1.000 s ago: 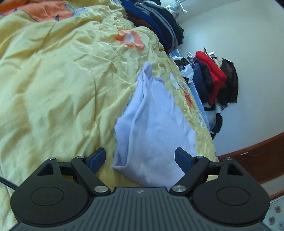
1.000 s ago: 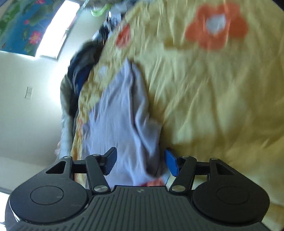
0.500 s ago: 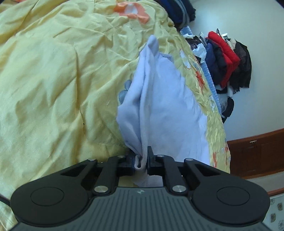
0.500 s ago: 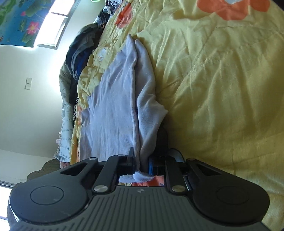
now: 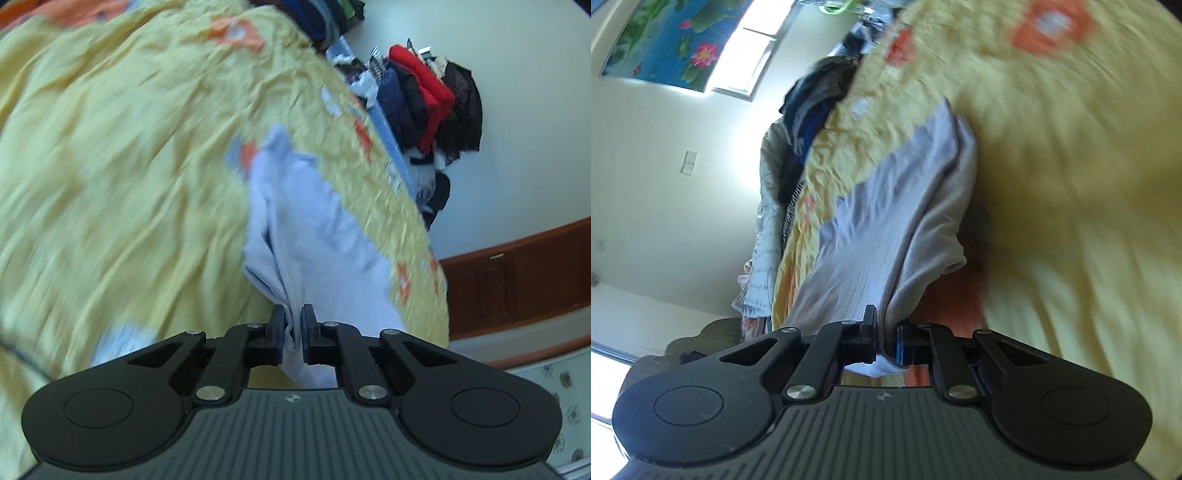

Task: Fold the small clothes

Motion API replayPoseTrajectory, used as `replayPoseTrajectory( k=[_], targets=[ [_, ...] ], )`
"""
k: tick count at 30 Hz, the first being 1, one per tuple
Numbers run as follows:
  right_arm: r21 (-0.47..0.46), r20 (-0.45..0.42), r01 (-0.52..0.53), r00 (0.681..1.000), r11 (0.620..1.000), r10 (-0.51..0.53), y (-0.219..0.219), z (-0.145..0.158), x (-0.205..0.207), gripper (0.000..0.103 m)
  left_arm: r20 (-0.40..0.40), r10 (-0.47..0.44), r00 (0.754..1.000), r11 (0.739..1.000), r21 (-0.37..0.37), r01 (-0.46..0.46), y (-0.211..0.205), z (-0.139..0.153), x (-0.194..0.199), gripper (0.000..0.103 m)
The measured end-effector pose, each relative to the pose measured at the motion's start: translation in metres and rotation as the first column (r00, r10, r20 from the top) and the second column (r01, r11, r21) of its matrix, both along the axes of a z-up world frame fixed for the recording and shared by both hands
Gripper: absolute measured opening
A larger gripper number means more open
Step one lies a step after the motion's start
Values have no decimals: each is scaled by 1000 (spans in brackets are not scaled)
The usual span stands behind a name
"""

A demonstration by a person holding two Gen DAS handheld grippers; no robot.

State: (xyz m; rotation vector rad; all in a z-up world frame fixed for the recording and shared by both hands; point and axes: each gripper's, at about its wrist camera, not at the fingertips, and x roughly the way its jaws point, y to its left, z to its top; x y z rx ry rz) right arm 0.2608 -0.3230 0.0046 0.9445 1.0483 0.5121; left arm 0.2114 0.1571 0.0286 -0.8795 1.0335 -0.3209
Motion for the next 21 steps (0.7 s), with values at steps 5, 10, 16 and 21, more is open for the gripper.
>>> replayPoseTrajectory(
  k=[5, 10, 16, 21],
  targets=[
    [-4, -86, 59, 995, 998, -59, -11, -37, -55, 16, -36, -6, 999, 991, 132, 11, -6, -23, -44, 9],
    [-33, -39, 204, 978, 979, -205, -28, -40, -76, 46, 68, 42, 997, 995, 88, -48, -9, -7, -65, 24],
    [-382, 268, 438, 895, 814, -355, -38, -14, -106, 58, 54, 306, 951, 951, -62, -302, -4, -28, -76, 80],
    [-607, 435, 482, 867, 632, -244, -14, -20, -123, 64, 39, 316, 948, 947, -65, -313, -20, -32, -71, 80]
  ],
)
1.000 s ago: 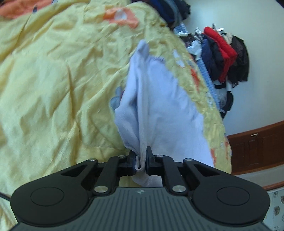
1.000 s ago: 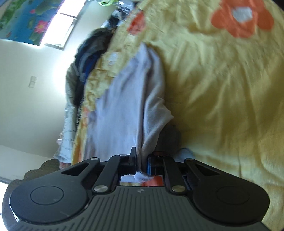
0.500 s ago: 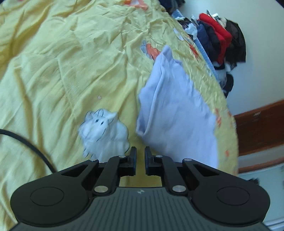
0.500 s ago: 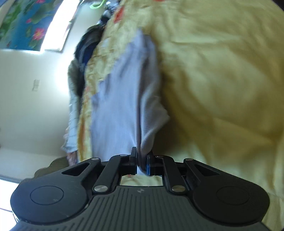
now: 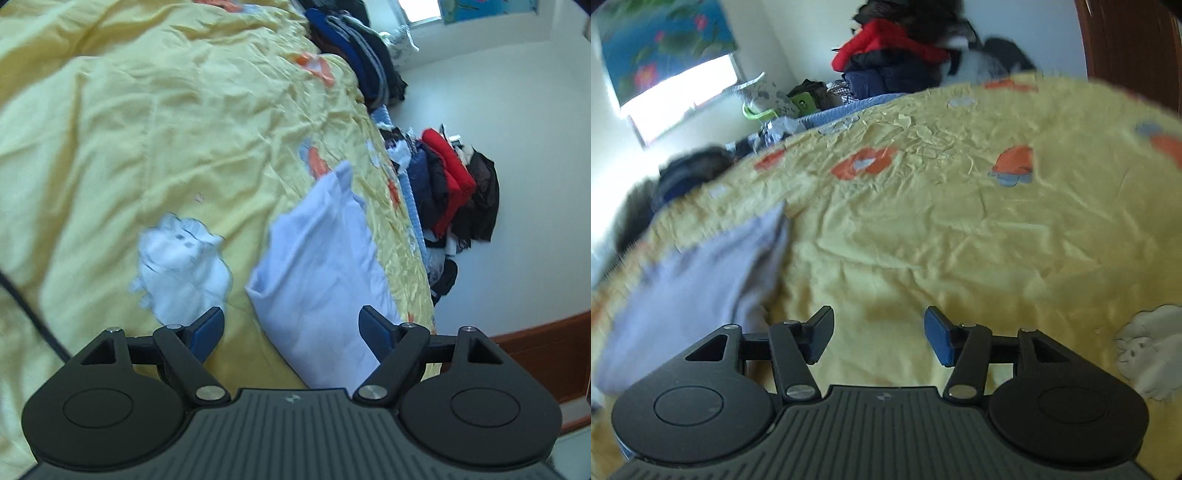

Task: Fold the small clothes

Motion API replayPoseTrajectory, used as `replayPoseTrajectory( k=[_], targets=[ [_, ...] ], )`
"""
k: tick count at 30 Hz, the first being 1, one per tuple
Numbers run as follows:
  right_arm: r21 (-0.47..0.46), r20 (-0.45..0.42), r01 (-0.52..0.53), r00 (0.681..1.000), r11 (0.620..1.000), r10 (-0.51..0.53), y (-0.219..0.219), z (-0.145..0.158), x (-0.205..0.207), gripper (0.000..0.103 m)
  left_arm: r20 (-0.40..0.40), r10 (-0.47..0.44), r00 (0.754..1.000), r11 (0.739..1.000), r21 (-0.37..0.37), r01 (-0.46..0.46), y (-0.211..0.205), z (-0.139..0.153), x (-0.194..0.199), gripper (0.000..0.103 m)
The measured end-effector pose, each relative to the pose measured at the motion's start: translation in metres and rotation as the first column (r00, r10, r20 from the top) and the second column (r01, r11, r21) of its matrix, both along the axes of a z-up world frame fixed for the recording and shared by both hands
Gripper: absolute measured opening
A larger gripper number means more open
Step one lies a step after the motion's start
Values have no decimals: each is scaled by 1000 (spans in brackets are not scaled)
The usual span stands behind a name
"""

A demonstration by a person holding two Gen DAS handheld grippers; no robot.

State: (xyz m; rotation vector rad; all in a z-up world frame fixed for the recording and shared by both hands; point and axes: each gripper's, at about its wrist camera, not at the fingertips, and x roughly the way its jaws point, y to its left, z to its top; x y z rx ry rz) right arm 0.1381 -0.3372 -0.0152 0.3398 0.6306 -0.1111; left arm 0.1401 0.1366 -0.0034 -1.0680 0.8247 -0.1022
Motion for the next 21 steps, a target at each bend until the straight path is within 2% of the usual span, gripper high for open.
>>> replayPoseTrajectory(
  k=[3, 6, 11, 13, 15, 18, 21],
  targets=[
    [-57, 76, -22, 997, 998, 26, 4, -11, -13, 75, 0, 14, 1000, 997, 80, -13, -11, 4, 6, 80],
    [-70, 70, -32, 997, 997, 36, 7, -11, -11, 84, -8, 16, 1000, 992, 125, -15, -22, 1, 12, 80],
    [-69, 49, -103, 993, 992, 106, 12, -8, -5, 101, 10, 44, 999, 969, 244, -45, -43, 7, 20, 80],
    [-96, 30, -116, 992, 989, 120, 18, -8, -2, 101, 24, 50, 998, 954, 295, -55, -52, 8, 22, 81],
    [-117, 19, -118, 992, 986, 121, 23, -8, -2, 101, 42, 42, 998, 926, 373, -55, -65, 10, 25, 82],
    [-129, 12, -122, 992, 984, 124, 25, -8, -1, 101, 63, 21, 998, 859, 510, -50, -87, 10, 26, 83],
    [-138, 6, -124, 992, 983, 127, 26, -8, -1, 101, 70, 29, 997, 809, 584, -65, -102, 10, 25, 85]
  ],
)
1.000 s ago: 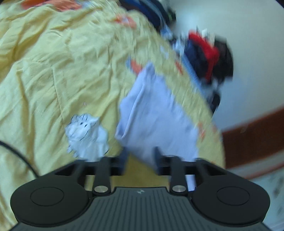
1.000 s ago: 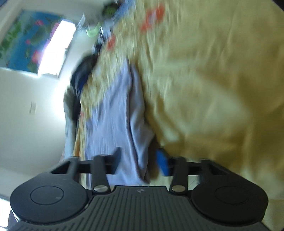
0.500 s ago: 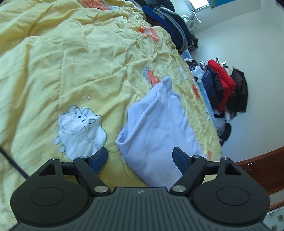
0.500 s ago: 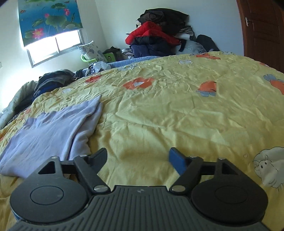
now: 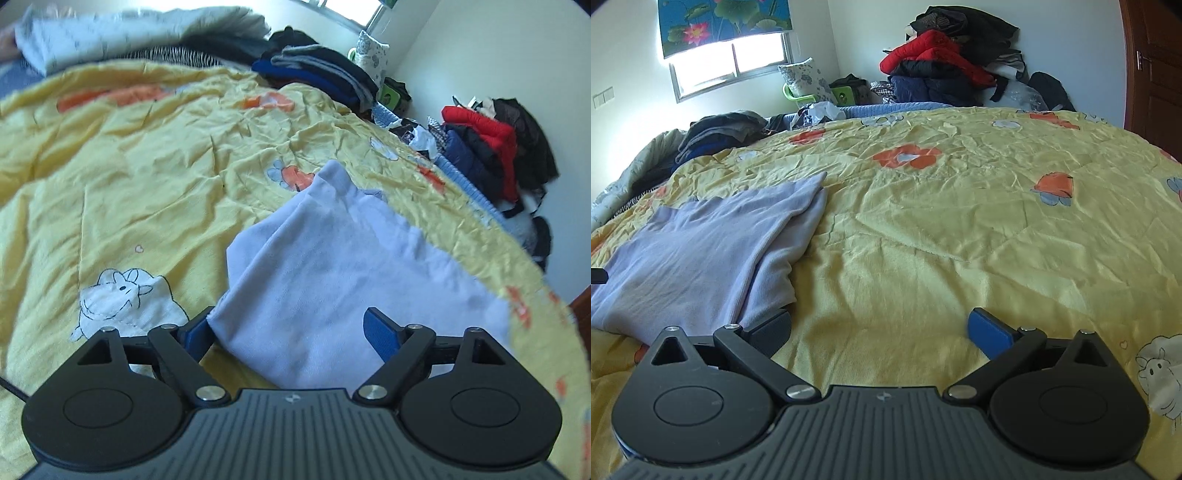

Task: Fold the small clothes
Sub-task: 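Grasp the folded edge with the left gripper and fold it over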

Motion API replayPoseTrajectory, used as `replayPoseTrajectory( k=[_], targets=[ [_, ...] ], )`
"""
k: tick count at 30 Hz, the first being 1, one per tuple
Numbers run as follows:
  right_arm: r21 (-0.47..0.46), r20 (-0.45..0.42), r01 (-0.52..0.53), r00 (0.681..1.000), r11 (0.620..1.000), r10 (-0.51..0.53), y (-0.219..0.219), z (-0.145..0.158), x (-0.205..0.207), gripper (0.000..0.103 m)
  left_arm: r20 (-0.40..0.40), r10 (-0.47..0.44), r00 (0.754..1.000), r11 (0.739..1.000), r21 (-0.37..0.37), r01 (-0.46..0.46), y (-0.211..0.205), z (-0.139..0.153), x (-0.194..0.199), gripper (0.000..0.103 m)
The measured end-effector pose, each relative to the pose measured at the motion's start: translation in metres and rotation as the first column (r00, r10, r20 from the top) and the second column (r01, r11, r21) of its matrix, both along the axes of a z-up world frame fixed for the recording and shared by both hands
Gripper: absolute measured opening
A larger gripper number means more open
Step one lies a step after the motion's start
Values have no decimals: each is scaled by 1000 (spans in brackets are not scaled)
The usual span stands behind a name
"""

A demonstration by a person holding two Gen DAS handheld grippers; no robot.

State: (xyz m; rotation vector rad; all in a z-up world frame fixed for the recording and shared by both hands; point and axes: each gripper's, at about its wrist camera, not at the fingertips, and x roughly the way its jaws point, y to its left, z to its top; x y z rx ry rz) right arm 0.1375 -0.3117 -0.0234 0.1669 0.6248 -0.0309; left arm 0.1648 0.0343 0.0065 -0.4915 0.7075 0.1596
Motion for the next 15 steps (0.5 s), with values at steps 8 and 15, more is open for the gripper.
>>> replayPoseTrajectory(
  k=[8, 15],
  targets=[
    [7, 3, -3, 1000, 1000, 3, -2, -1, 1, 101, -21, 68, 997, 993, 98, -65, -13, 2, -2, 52],
    [42, 17, -6, 1000, 999, 5, -7, -1, -1, 101, -54, 71, 996, 996, 56, -68, 3, 3, -2, 16]
  ],
)
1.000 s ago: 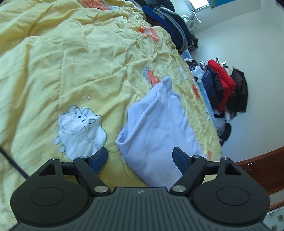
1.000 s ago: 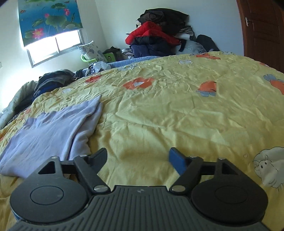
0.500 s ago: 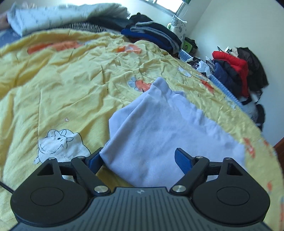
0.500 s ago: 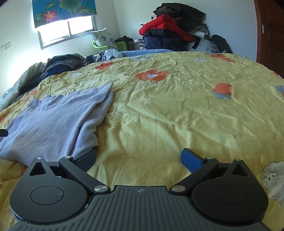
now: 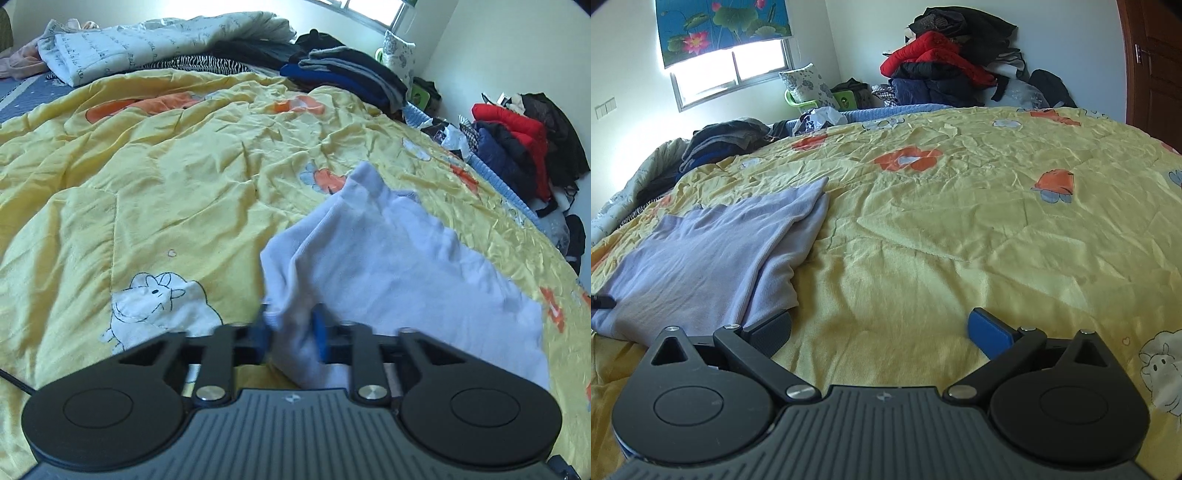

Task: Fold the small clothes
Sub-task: 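Grasp the folded edge with the left gripper and fold it over, then grasp the edge of the folded lavender top with the right gripper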

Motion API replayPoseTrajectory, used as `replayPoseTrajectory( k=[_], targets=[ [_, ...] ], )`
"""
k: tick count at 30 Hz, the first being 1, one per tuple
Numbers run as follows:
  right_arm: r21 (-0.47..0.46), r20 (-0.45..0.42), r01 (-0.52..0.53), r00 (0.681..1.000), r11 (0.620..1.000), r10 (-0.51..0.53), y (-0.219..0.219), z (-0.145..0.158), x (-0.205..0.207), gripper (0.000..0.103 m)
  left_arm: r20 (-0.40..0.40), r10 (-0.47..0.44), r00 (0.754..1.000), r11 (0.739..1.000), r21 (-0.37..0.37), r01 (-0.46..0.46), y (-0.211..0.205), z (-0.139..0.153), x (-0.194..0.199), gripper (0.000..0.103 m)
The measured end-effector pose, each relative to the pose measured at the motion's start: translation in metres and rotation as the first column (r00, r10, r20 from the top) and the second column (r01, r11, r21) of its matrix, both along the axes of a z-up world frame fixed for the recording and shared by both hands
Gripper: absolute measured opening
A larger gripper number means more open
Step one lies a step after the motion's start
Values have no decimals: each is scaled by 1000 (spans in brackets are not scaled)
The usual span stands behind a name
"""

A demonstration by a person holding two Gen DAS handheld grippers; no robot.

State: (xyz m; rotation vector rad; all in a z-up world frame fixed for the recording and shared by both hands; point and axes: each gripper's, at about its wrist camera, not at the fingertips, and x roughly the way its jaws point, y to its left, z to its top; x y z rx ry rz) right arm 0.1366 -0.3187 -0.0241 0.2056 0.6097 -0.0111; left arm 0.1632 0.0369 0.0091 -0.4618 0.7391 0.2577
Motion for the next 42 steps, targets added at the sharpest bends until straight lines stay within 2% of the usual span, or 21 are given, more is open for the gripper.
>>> replayPoseTrajectory(
  k=[2, 9, 13, 15, 16, 18, 19, 20, 21, 23, 24, 26, 28, 30, 33, 34, 36, 37, 38, 40, 42],
  targets=[
    [5, 2, 0, 1000, 1000, 0, -1, 0, 0, 101, 13, -2, 1000, 1000, 2, 2, -1, 2, -2, 10],
    [21, 9, 1, 1000, 1000, -1, -2, 0, -2, 101, 63, -59, 996, 994, 97, 53, -27, 26, -5, 9],
    [26, 11, 0, 1000, 1000, -1, -3, 0, -2, 101, 127, -167, 978, 977, 154, 146, -61, 53, -11, 8],
    [31, 13, 2, 1000, 1000, -2, -3, 1, -3, 101, 162, -294, 942, 935, 252, 249, -95, 65, -18, 8],
    [34, 14, 2, 1000, 999, -3, -3, 1, -3, 101, 168, -381, 909, 898, 303, 320, -115, 67, -22, 7],
    [40, 17, 4, 1000, 999, -4, -4, 1, -4, 100, 140, -559, 817, 790, 387, 475, -157, 61, -31, 4],
    [43, 18, 4, 1000, 999, -5, -4, 1, -4, 100, 103, -622, 776, 740, 402, 540, -174, 54, -34, 4],
    [46, 19, 6, 1000, 999, -6, -5, 1, -5, 100, 53, -674, 737, 694, 390, 606, -189, 42, -34, 3],
    [48, 20, 6, 1000, 999, -7, -5, 1, -5, 100, 9, -700, 714, 668, 361, 651, -199, 30, -31, 3],
    [51, 21, 6, 1000, 999, -8, -5, 1, -5, 100, -53, -728, 684, 641, 301, 706, -209, 9, -27, 3],
    [51, 21, 6, 1000, 999, -7, -4, 1, -5, 100, -58, -731, 680, 637, 302, 710, -211, 3, -28, 2],
    [52, 22, 6, 1000, 999, -8, -5, 0, -6, 100, -30, -743, 669, 628, 317, 711, -210, 4, -33, 3],
    [50, 21, 7, 1000, 999, -8, -5, 0, -5, 100, -14, -757, 653, 621, 295, 726, -204, 9, -35, 3],
    [49, 20, 7, 1000, 999, -8, -5, 0, -6, 100, 11, -792, 610, 589, 279, 759, -198, 17, -42, 3],
    [97, 35, 3, 999, 995, -7, -11, 0, -8, 100, 68, -816, 575, 560, 342, 755, -181, 32, -62, 7],
    [134, 43, 2, 999, 991, -8, -17, 1, -9, 100, 77, -816, 573, 558, 364, 746, -175, 35, -68, 16],
    [226, 41, 13, 999, 974, -23, -31, 3, -10, 99, 96, -796, 598, 583, 384, 715, -158, 40, -72, 57],
    [266, 26, 30, 999, 963, -38, -35, 8, -10, 99, 117, -770, 627, 617, 385, 686, -147, 43, -72, 92],
    [302, 12, 39, 999, 952, -45, -38, 14, -9, 98, 164, -728, 665, 668, 384, 637, -133, 45, -73, 101],
    [389, 27, -16, 1000, 921, 6, -38, 31, -4, 96, 261, -633, 729, 766, 346, 541, -102, 48, -69, 101],
    [477, 58, -134, 991, 868, 121, -28, 48, 9, 96, 284, -531, 798, 845, 247, 474, -74, 46, -50, 101]
  ],
)
